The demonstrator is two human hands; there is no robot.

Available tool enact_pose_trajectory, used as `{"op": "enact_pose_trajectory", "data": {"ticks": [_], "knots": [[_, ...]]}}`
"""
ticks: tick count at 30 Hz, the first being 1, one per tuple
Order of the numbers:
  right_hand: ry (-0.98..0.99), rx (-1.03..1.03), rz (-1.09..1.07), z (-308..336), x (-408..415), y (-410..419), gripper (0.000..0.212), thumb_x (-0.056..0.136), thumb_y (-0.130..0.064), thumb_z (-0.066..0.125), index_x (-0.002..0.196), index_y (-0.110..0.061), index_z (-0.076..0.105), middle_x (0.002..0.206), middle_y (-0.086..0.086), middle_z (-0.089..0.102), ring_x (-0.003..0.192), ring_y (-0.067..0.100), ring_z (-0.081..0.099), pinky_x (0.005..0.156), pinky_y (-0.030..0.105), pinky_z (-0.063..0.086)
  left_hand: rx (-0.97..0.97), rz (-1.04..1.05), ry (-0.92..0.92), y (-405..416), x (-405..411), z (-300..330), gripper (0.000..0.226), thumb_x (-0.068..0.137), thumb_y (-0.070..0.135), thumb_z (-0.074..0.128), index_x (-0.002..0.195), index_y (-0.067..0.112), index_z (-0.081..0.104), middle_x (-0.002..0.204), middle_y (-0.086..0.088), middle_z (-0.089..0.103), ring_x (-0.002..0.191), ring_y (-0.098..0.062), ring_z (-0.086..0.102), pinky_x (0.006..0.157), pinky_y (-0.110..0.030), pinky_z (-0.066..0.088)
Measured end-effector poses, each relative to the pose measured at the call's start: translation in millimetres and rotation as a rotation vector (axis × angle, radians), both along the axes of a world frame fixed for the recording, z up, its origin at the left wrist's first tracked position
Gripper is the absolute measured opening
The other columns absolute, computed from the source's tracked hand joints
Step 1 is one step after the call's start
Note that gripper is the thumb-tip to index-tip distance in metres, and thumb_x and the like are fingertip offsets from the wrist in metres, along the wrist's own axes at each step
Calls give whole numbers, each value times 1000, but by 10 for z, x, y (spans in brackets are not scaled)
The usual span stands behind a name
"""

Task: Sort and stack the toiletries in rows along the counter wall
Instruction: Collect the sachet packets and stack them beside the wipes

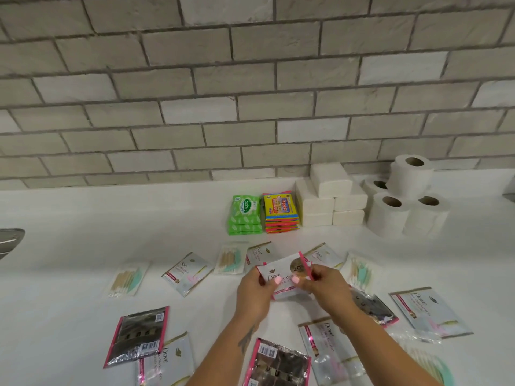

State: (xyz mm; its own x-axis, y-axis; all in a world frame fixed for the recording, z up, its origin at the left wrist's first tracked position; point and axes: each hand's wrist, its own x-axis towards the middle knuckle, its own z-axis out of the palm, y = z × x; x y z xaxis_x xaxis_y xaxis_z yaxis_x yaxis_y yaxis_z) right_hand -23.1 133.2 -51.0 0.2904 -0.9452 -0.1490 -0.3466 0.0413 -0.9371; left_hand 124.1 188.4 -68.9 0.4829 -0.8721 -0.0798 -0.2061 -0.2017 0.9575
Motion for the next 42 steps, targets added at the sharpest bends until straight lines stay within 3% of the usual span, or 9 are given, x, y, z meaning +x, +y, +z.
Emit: {"op": "enact_pose_trajectory", "data": {"ticks": [3,7,12,20,23,30,35,38,42], "knots": [[180,-144,7,-24,58,-14,11,76,-26,76,78,-29,65,74,-18,63,71,6,58,60,16,40,-35,7,-127,35,45,-36,26,84,17,68,91,38,54,93,-2,69,88,-20,64,79,-27,50],[176,-175,13,-107,150,-10,21,79,-10,71,79,-26,57,72,-9,61,72,13,58,55,10,36,-2,-20,-185,34,47,-80,20,88,15,62,100,27,50,89,7,62,85,-12,58,66,-7,40],[170,-211,-6,-210,223,-21,21,82,-5,66,99,-15,58,85,-5,62,80,14,57,59,10,36,38,-33,-204,-18,30,-112,30,88,10,60,117,18,53,108,6,64,102,-13,61,81,-16,43],[54,-313,55,-31,648,-111,56,75,1,68,109,-32,39,87,-19,58,79,6,60,59,9,40,47,29,-270,-110,531,134,31,89,8,57,119,9,52,113,-1,60,101,-14,56,77,-17,37],[13,-359,91,28,1004,-152,60,70,-2,68,111,-32,35,101,-15,56,81,10,61,63,23,47,117,53,-267,-192,939,265,27,89,11,59,115,5,54,110,1,61,99,-16,57,74,-20,43],[314,-687,365,-35,1738,-410,62,61,-5,64,121,-16,53,137,2,37,103,23,59,71,25,49,344,15,-196,-528,1817,447,16,89,10,55,100,6,65,99,-17,66,90,-31,64,75,-36,53],[612,-949,461,-59,2204,-655,69,17,-28,78,85,-32,64,92,-7,62,87,16,62,81,33,39,416,4,-27,-842,2206,367,5,90,12,59,87,10,62,83,-7,60,71,-15,54,53,-20,46],[788,-1009,539,-100,2466,-809,63,17,-25,81,77,-30,67,75,-7,62,80,19,63,83,41,33,472,33,-3,-1095,2380,313,3,89,11,62,89,9,60,85,-6,60,75,-14,55,52,-20,45],[928,-1115,582,-205,2695,-1025,58,26,-29,82,83,-26,73,63,-5,66,75,22,67,86,44,50,515,89,-80,-1424,2576,213,9,87,-1,55,84,7,55,85,-7,61,73,-17,55,58,-25,49]]}}
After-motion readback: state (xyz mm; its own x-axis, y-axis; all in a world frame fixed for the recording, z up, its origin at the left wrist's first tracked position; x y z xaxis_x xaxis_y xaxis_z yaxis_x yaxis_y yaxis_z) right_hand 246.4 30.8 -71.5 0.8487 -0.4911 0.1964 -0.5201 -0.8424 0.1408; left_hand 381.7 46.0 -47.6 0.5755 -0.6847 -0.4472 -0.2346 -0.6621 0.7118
